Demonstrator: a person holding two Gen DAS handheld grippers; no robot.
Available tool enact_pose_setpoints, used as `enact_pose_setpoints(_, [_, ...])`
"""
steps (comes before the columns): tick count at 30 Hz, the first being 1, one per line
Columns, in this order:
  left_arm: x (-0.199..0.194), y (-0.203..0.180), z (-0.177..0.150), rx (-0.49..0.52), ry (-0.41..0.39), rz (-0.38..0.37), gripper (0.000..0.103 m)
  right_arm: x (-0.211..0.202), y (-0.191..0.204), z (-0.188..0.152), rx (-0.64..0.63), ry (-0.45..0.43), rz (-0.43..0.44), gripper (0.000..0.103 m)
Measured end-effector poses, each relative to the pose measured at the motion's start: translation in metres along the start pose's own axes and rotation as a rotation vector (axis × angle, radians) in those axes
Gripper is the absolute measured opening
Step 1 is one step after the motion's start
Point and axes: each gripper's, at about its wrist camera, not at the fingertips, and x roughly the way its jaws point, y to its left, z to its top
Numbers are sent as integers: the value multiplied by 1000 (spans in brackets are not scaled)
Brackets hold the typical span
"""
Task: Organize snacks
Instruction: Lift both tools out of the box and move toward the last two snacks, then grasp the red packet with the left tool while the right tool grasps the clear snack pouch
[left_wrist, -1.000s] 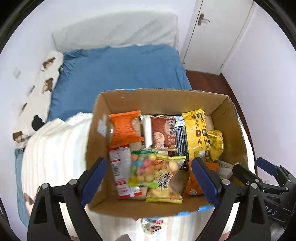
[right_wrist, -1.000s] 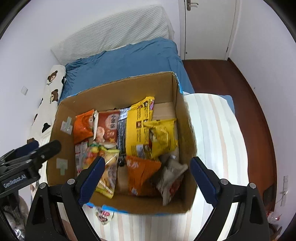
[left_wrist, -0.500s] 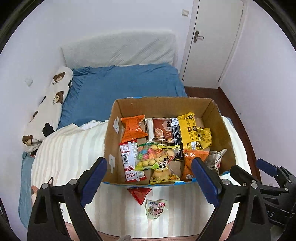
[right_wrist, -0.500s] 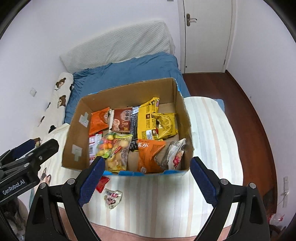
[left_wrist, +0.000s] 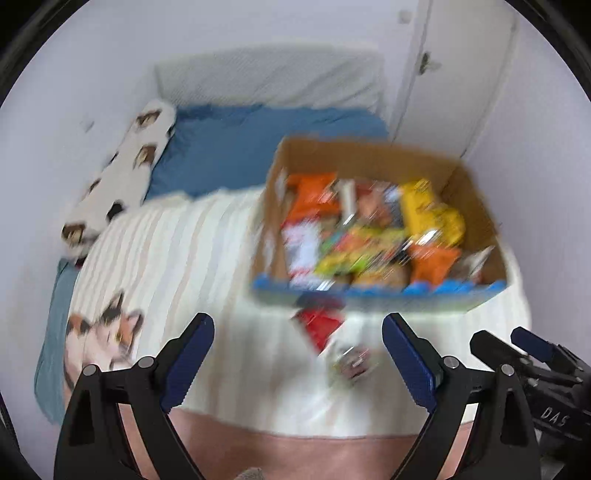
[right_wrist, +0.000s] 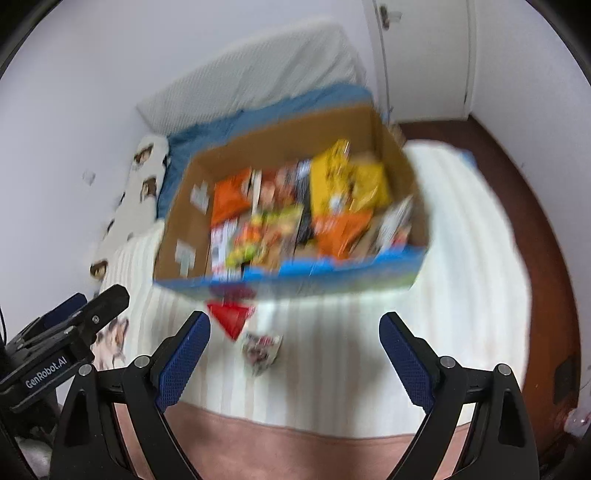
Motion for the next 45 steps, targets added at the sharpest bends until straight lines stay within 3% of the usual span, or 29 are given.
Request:
enact_pose_setpoints(4, [43,26,-30,-39,118,56,93,62,11,-21,8,107,50,81])
enact_pose_setpoints(11, [90,56,-50,-113,225,86,93,159,21,-37,60,244,45,80])
enact_pose_setpoints(12, [94,58,-49,-121,229,82,93,168,24,-40,53,250,39,77])
enact_pose_setpoints(13, [97,58,-48,-131,233,74,93,173,28,-41,32,236,19,65])
enact_pose_setpoints(14, [99,59,-46,-141,236,59,93,176,30,-43,13,219,10,52])
enact_pose_setpoints(16, [105,56,-40,-168,244,12,93,175,31,-45,-1,198,6,48])
enact_pose_setpoints(17, [107,54,-37,-178,248,-12,93,173,30,-45,1,189,7,40])
enact_pose_setpoints(23, [138,23,-19,-226,304,-166,93,157,-1,-49,58,184,-9,40])
enact_pose_setpoints(27, [165,5,-10,-241,350,-205,91,151,-11,-54,66,187,-20,40])
enact_pose_setpoints(29, [175,-1,-7,-235,354,-204,80,148,-17,-58,84,191,-16,40])
enact_pose_setpoints(31, [185,-8,-8,-204,364,-188,53,147,-21,-60,94,191,-15,41])
enact_pose_setpoints(33, [187,-10,-11,-177,354,-167,43,146,-23,-62,98,195,-12,41])
enact_pose_setpoints(35, [183,-9,-14,-171,340,-167,41,143,-26,-63,100,200,-8,41])
enact_pose_setpoints(39, [163,-5,-41,-144,349,-178,41,133,-37,-65,96,214,7,41])
enact_pose_setpoints(45, [128,8,-114,-94,427,-192,41,107,-55,-112,92,265,53,41])
